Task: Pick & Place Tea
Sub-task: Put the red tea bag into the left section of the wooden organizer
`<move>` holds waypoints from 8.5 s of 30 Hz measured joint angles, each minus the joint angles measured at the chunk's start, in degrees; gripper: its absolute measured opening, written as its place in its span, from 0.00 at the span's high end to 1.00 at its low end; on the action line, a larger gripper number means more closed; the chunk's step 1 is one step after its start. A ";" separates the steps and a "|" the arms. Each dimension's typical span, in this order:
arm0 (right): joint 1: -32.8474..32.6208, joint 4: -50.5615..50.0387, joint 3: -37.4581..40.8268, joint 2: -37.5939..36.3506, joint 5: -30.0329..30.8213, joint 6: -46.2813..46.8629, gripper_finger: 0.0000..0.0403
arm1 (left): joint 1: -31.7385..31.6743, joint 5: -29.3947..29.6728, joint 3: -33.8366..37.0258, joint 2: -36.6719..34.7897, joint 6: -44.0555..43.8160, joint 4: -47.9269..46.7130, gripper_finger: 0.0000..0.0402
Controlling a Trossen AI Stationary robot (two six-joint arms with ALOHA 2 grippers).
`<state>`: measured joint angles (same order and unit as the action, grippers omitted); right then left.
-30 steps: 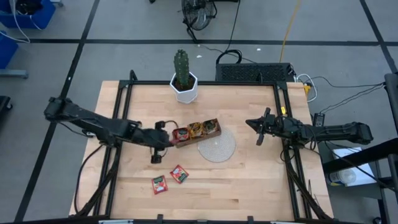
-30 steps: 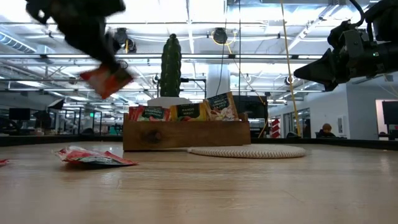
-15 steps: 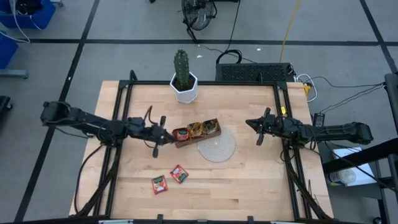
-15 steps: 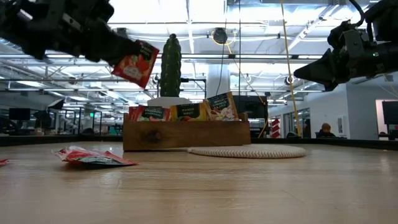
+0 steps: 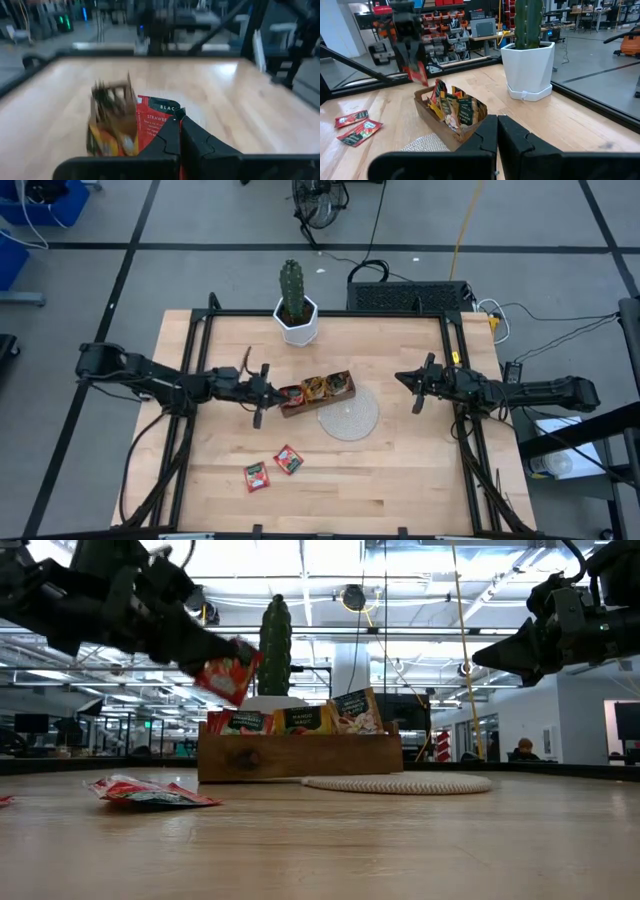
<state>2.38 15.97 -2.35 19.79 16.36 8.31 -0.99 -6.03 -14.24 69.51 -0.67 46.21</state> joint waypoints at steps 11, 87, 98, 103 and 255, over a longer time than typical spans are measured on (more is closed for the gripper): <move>0.01 0.00 0.00 -0.02 0.00 0.00 1.00 | -1.69 -1.52 0.00 10.66 -0.13 9.38 1.00; 0.01 0.02 0.00 -0.02 0.00 -0.02 1.00 | 10.24 36.46 -42.62 19.59 8.13 -67.93 0.99; 0.01 0.02 0.00 -0.02 0.00 -0.02 1.00 | 9.27 27.01 -42.62 19.61 -3.30 -74.26 0.88; 0.01 0.02 0.00 0.00 0.00 0.00 1.00 | 9.18 26.96 -42.60 19.61 -8.57 -79.39 0.76; 0.00 0.00 0.00 -0.01 0.00 0.00 1.00 | 23.04 47.44 -37.14 16.74 -43.82 -78.18 1.00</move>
<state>2.38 15.97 -2.35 19.78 16.36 8.32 22.05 41.41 -51.38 86.26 -44.49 -31.97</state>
